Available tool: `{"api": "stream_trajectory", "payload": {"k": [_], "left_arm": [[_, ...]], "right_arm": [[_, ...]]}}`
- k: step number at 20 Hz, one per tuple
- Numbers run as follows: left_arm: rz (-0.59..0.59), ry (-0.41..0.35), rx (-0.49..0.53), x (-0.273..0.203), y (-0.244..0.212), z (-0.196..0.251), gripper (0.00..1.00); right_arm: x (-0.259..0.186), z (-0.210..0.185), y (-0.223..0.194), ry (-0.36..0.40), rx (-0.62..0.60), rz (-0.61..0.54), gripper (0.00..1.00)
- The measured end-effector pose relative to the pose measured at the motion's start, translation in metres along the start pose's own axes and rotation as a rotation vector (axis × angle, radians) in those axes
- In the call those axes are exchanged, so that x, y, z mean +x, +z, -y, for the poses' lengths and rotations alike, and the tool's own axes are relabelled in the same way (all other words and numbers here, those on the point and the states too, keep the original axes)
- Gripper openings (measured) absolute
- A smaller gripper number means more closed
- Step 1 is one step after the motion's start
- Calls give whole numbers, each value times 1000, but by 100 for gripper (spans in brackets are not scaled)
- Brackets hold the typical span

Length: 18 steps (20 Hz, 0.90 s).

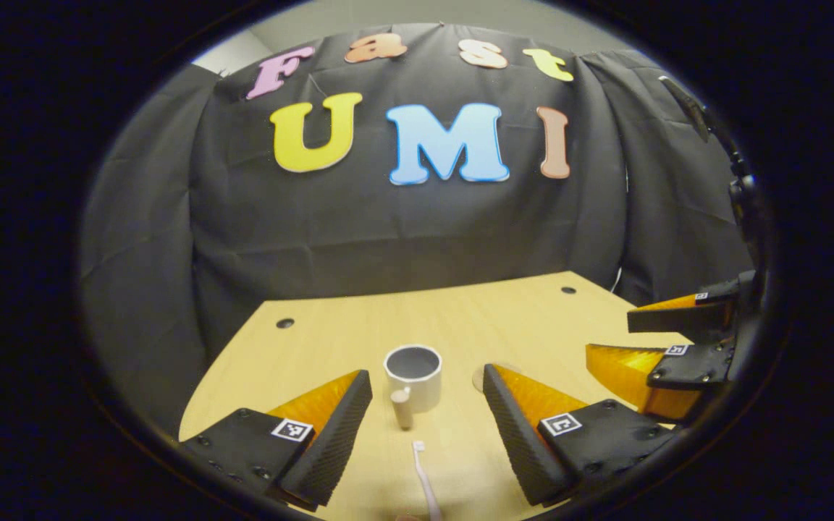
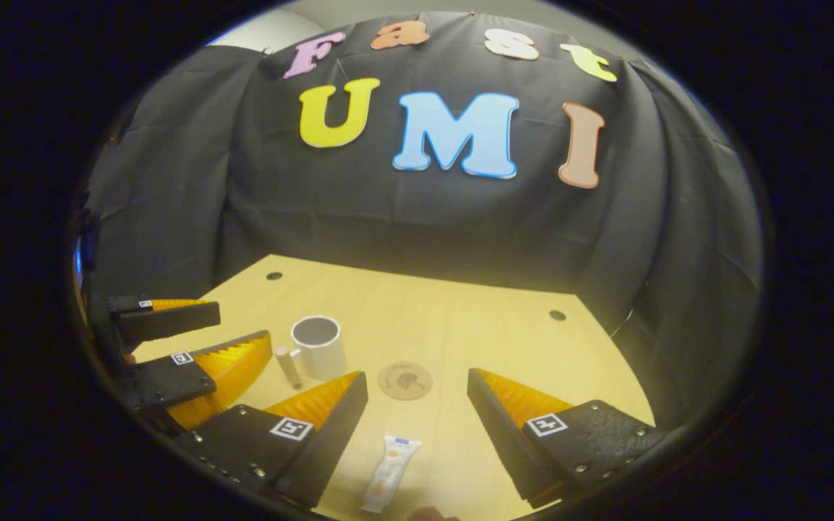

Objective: Put the toothbrush and toothpaste on the desktop into the cup, then pick up the cup and place it on the coaster on the desktop.

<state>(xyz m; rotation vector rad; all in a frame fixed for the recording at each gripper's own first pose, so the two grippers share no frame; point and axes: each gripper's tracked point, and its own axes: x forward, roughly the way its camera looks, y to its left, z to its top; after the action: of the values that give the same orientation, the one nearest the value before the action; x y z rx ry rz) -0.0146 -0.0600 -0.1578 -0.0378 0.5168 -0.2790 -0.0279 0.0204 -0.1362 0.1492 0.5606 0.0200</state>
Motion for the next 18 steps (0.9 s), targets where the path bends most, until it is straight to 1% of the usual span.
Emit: {"api": "stream_trajectory", "payload": {"k": [2,3,4,6,7,8,10,11,14,17,18], "left_arm": [[-84,-5,-16,8,-24,-2,98],[-131,-7,-26,12,-36,-4,100],[-176,-5,-35,16,-52,-6,100],[-264,-8,-51,23,-74,-9,99],[-318,-16,-59,25,-87,-7,100],[-370,-20,-66,26,-102,-7,99],[-473,-28,-79,28,-126,-7,100],[-515,-29,-82,29,-135,-9,99],[-632,-25,-71,31,-160,-11,99],[-741,-18,-81,31,-183,-13,100],[-801,-11,-86,25,-193,-15,99]], "right_arm": [[7,-2,-24,7,26,-99,92],[9,-5,-36,13,41,-149,89],[10,-7,-45,17,53,-200,92],[13,-11,-65,16,73,-290,92],[15,-12,-76,13,84,-334,92],[16,-14,-84,16,97,-376,92],[16,-15,-100,25,135,-476,92],[14,-16,-110,28,149,-524,92],[20,-26,-133,46,184,-625,93],[22,-29,-153,50,179,-709,93],[24,-29,-157,51,178,-732,93]]}}
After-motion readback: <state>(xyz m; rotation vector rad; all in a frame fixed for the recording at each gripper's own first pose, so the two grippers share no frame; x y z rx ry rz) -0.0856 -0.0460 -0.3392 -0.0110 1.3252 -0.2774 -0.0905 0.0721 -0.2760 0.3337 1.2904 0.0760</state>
